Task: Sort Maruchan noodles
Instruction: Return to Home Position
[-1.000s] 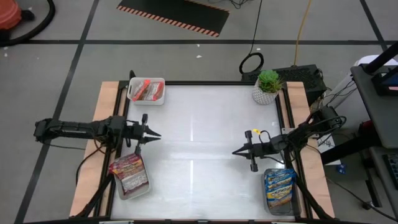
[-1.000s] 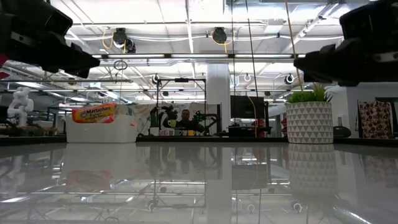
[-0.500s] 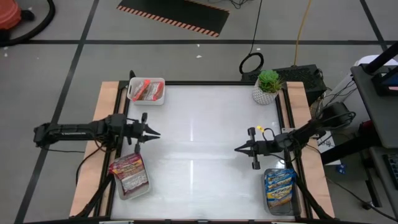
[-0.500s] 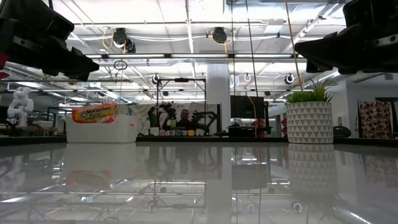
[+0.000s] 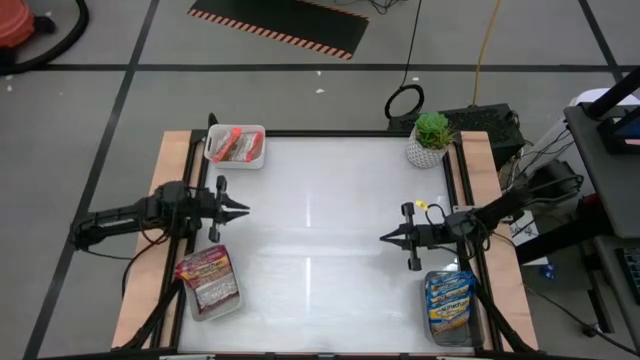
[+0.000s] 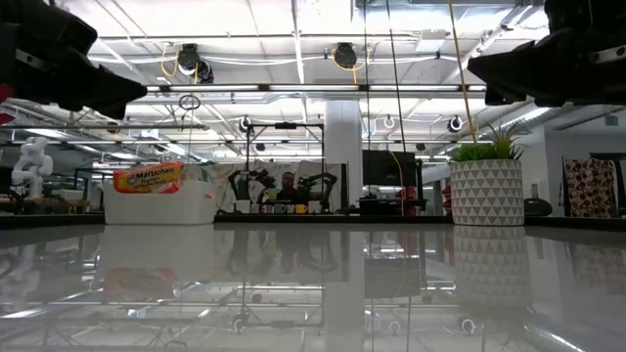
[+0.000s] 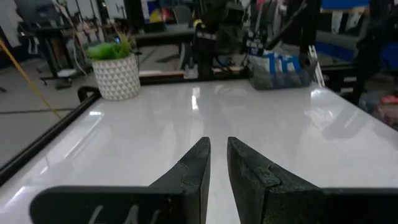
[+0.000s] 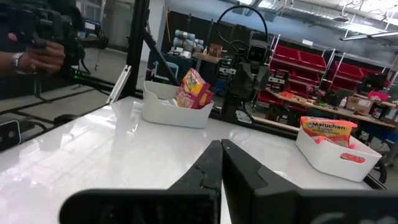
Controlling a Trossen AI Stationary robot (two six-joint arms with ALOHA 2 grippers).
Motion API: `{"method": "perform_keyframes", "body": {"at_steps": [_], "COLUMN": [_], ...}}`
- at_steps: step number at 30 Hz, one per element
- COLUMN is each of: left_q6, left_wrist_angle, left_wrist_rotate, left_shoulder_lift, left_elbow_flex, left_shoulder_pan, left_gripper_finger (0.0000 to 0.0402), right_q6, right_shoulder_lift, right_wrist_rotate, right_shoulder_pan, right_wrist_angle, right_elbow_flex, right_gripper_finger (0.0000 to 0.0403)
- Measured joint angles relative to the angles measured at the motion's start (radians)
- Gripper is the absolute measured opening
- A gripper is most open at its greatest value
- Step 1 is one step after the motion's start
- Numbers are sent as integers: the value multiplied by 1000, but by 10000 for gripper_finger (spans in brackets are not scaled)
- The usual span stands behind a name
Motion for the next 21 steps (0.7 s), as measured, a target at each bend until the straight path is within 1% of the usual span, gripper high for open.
{"method": "perform_keyframes", "body": {"at_steps": [2, 5, 8, 10, 14, 16, 21], "left_q6": [-9, -26, -25, -25, -51, -64, -63], "left_wrist_angle": [21, 61, 61, 62, 139, 194, 192], "left_wrist_rotate": [-2, 1, 1, -8, -30, -31, -53], "left_shoulder_lift": [-33, -40, -38, -38, -37, -23, 34], "left_elbow_flex": [-30, -38, -39, -39, -64, -85, -84], "left_shoulder_pan": [1, 0, 1, 1, 0, -2, -17], "left_gripper_finger": [60, 60, 60, 60, 60, 60, 60], "right_q6": [-1, -1, -3, -4, -22, -47, -85], "right_shoulder_lift": [-8, -16, -30, -42, -68, -83, -139], "right_wrist_rotate": [1, 1, 1, 26, 126, 129, 129], "right_shoulder_pan": [0, 0, 0, 0, 0, 0, 0], "right_wrist_angle": [-13, -9, -6, -9, -10, -10, -50], "right_elbow_flex": [0, 0, 0, 0, 0, 0, 0], "right_gripper_finger": [0, 0, 0, 0, 0, 0, 0]}}
